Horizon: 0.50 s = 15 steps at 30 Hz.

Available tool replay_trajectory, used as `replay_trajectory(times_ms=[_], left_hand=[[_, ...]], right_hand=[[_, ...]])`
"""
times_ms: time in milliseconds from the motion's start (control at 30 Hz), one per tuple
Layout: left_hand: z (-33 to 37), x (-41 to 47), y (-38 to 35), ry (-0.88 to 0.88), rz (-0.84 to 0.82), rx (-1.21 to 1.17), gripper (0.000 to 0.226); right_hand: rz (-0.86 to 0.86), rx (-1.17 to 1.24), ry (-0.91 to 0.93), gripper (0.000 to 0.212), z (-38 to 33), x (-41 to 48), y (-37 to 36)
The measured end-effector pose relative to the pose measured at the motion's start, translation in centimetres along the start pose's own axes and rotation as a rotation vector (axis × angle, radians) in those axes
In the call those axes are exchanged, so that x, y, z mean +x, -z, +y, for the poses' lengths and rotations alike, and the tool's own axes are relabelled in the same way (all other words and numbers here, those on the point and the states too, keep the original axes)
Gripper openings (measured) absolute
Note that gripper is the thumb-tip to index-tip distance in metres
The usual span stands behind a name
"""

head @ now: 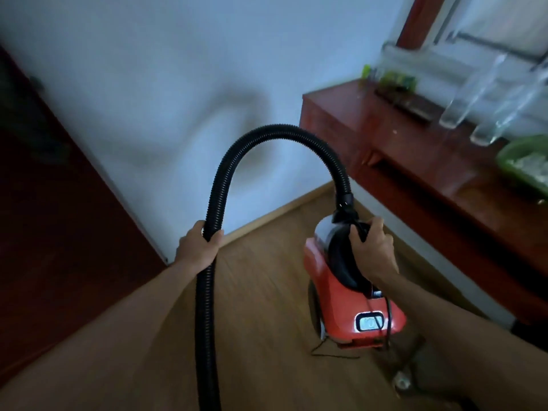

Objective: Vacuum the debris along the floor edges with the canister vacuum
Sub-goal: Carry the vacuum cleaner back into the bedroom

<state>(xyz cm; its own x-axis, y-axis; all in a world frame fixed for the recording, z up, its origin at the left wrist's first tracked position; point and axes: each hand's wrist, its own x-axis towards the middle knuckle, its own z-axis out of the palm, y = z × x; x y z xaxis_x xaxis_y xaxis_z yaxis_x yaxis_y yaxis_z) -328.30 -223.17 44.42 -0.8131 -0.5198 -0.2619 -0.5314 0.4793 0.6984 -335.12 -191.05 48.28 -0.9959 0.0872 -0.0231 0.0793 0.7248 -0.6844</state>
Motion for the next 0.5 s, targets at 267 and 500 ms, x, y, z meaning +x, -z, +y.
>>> replay_trajectory(times_ms=[267,500], left_hand=[[13.3,-1.7,13.2,-0.035,0.153,-0.07,0.035],[19.0,-5.5,20.4,-0.033,0.256,-0.147,0.037]], right_hand=[[0.073,0.051,0.125,0.031,-16.4,1.9,9.0],[0.064,0.124,0.272,0.027,-25.9,2.1,14.4]])
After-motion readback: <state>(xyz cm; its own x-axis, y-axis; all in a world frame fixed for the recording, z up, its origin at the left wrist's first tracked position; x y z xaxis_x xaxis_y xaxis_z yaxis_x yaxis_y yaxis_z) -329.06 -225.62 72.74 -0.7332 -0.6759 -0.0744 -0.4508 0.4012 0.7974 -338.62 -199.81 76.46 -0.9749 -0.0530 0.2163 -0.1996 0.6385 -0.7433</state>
